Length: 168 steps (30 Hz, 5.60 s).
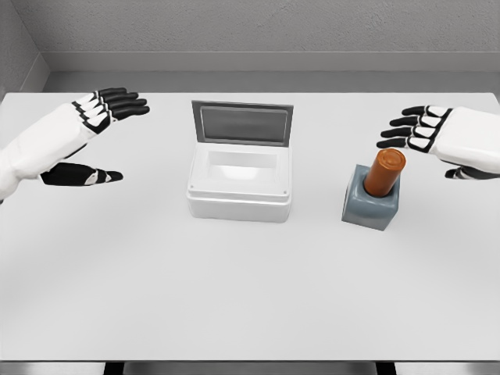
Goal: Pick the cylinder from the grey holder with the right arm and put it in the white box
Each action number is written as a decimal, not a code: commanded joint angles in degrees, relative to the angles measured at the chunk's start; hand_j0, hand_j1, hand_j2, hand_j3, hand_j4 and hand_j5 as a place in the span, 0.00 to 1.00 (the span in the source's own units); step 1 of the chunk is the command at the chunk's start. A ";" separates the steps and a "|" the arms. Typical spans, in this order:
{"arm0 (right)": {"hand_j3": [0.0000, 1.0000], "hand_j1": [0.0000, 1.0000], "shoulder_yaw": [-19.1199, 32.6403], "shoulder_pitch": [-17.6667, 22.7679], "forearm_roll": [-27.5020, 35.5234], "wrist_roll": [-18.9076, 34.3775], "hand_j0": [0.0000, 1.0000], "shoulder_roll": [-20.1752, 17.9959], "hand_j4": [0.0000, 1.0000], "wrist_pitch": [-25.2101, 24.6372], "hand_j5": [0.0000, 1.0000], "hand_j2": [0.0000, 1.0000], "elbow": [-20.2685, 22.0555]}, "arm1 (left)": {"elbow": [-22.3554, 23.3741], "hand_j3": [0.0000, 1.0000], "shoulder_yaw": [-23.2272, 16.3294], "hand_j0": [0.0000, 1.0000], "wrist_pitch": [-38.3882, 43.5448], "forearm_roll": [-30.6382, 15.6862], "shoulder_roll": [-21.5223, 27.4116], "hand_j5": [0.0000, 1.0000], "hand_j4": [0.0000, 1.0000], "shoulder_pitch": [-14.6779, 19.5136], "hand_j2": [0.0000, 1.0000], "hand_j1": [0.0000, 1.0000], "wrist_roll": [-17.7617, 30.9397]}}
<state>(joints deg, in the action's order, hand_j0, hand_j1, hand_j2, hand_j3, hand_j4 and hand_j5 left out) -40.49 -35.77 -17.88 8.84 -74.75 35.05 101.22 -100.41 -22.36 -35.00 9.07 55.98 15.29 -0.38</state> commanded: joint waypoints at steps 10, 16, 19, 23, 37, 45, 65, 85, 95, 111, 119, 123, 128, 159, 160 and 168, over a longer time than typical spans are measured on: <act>1.00 1.00 0.50 -6.94 2.06 8.11 1.00 1.44 1.00 -0.05 1.00 1.00 -0.32 | 3.90 1.00 -2.42 1.00 0.00 -28.22 0.36 1.00 1.00 0.44 1.00 1.00 23.41; 1.00 1.00 -0.21 -13.36 1.18 26.16 1.00 8.47 1.00 -0.05 1.00 1.00 -3.22 | 4.78 1.00 -2.25 1.00 14.60 -43.25 -2.10 1.00 1.00 3.07 1.00 1.00 35.38; 0.99 0.99 -1.43 -14.15 -0.58 26.16 0.99 11.02 0.99 -0.05 0.99 0.99 -2.87 | 7.86 1.00 -2.34 1.00 16.28 -49.58 -3.07 1.00 1.00 3.52 1.00 1.00 35.38; 0.99 0.99 -5.83 -16.08 -3.74 26.16 0.99 14.45 0.99 -0.05 0.99 0.99 -3.04 | 8.83 1.00 -3.04 1.00 17.16 -50.02 -3.77 1.00 1.00 3.52 1.00 1.00 35.38; 0.99 0.99 -9.35 -16.00 -7.26 26.16 0.99 15.68 0.99 -0.05 0.99 0.99 -5.15 | 13.13 1.00 -4.44 1.00 23.66 -50.73 -8.16 1.00 1.00 8.35 1.00 1.00 35.38; 0.88 0.88 -10.93 -16.00 -8.57 26.16 0.88 16.39 0.88 -0.05 0.88 0.88 -5.24 | 17.97 1.00 -5.50 1.00 24.72 -50.46 -10.01 1.00 1.00 11.69 1.00 1.00 35.38; 0.56 0.56 -11.10 -16.88 -8.84 26.16 0.56 16.30 0.56 -0.05 0.56 0.56 -4.89 | 27.19 1.00 -7.17 1.00 24.63 -50.20 -13.44 1.00 1.00 16.26 1.00 1.00 35.38; 0.54 0.54 -11.02 -20.74 -8.22 26.16 0.54 15.42 0.54 -0.05 0.54 0.54 -3.66 | 29.48 1.00 -7.26 1.00 24.72 -50.29 -13.61 1.00 1.00 17.49 1.00 1.00 35.38; 0.54 0.54 -11.02 -21.18 -8.22 26.16 0.54 16.91 0.54 -0.05 0.54 0.54 -3.74 | 29.57 1.00 -7.26 1.00 24.72 -50.29 -14.49 1.00 1.00 17.67 1.00 1.00 35.38; 0.54 0.54 -10.93 -22.85 -8.22 26.16 0.54 20.78 0.54 -0.05 0.54 0.54 -4.27 | 29.48 1.00 -7.26 1.00 24.72 -50.29 -15.11 1.00 1.00 17.93 1.00 1.00 35.38; 0.53 0.53 -11.10 -23.38 -8.40 26.16 0.53 25.00 0.53 -0.05 0.53 0.53 -6.99 | 29.57 1.00 -7.26 1.00 24.72 -50.29 -15.37 1.00 1.00 17.93 1.00 1.00 35.38; 0.53 0.53 -11.10 -23.73 -8.49 26.16 0.53 26.05 0.53 -0.05 0.53 0.53 -7.26 | 29.57 1.00 -7.34 1.00 24.72 -50.20 -15.64 1.00 1.00 17.93 1.00 1.00 35.38; 0.53 0.53 -11.90 -24.61 -8.75 26.16 0.53 28.51 0.53 -0.05 0.53 0.53 -8.93 | 29.57 1.00 -7.61 1.00 24.72 -50.20 -15.72 1.00 1.00 17.93 1.00 1.00 35.38; 0.53 0.53 -15.94 -29.35 -8.84 26.16 0.53 39.59 0.53 -0.05 0.53 0.53 -16.49 | 29.74 1.00 -8.14 1.00 24.72 -50.11 -17.22 1.00 1.00 18.54 1.00 1.00 35.38; 0.53 0.53 -15.94 -29.44 -8.84 26.16 0.53 39.68 0.53 -0.05 0.53 0.53 -16.40 | 30.09 1.00 -8.57 1.00 24.72 -50.11 -17.22 1.00 1.00 18.81 1.00 1.00 35.38; 0.53 0.53 -17.17 -30.32 -8.84 26.16 0.53 41.70 0.53 -0.05 0.53 0.53 -16.58 | 30.71 1.00 -9.19 1.00 24.72 -50.11 -17.57 1.00 1.00 19.42 1.00 1.00 35.38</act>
<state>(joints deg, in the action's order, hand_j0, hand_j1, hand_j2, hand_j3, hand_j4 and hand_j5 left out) -57.41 -66.27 -26.93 35.03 -33.64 35.15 84.70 -69.74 -31.51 -10.29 -40.69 38.41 34.72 35.00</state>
